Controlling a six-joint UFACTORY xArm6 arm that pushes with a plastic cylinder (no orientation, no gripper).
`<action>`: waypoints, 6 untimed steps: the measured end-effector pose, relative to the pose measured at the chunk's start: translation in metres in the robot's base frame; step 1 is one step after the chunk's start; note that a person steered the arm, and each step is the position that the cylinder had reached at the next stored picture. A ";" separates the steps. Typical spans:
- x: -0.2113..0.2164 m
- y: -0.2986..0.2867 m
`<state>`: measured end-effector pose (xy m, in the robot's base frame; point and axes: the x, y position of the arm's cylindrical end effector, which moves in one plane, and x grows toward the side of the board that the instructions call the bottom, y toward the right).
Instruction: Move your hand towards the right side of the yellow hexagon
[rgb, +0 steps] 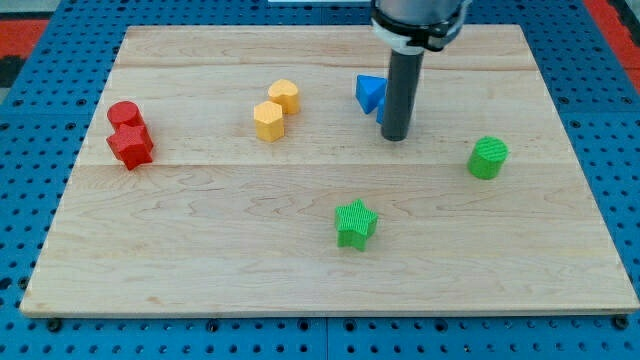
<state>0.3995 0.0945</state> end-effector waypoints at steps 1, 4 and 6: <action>0.021 0.019; 0.033 0.012; 0.042 -0.009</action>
